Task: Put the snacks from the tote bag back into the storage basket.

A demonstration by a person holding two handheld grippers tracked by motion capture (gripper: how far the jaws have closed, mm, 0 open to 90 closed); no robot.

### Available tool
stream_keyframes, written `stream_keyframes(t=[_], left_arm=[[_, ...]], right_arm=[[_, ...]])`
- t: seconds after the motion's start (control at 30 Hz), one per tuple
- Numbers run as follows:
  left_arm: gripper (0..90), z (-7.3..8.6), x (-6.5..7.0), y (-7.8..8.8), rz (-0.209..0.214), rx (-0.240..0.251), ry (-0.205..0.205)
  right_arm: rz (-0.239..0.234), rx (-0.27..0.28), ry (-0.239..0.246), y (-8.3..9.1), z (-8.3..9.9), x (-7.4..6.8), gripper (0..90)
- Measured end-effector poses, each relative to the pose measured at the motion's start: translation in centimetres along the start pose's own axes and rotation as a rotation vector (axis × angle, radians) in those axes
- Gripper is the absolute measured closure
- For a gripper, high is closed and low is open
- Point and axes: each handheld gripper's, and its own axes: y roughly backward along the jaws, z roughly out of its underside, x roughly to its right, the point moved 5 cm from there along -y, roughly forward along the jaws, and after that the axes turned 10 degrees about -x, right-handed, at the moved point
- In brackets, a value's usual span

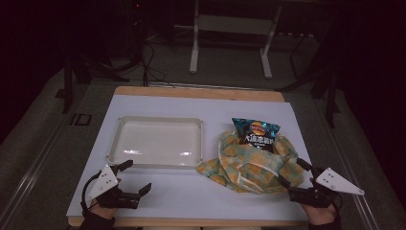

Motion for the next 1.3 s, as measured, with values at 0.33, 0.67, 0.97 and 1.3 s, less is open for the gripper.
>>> stream_keyframes(t=[0.33,0.67,0.97,1.3], left_arm=[[1.3,-0.1,-0.1,0.0,0.012,0.002,0.010],[1.3,-0.1,0.0,-0.1,0.016,0.004,0.013],[1.3,0.0,0.0,-0.1,0.017,0.003,0.018],[1.3,0.0,-0.1,-0.2,0.019,0.000,0.023]], right_arm=[[-0.027,-0.018,-0.005,0.7,0.0,0.1,10.6],[-0.014,-0.015,0.037,0.8,-1.2,0.1,13.3],[-0.006,0.007,0.060,1.0,-3.1,0.2,12.7],[0.017,0.028,0.066,0.6,-5.3,0.8,12.7]])
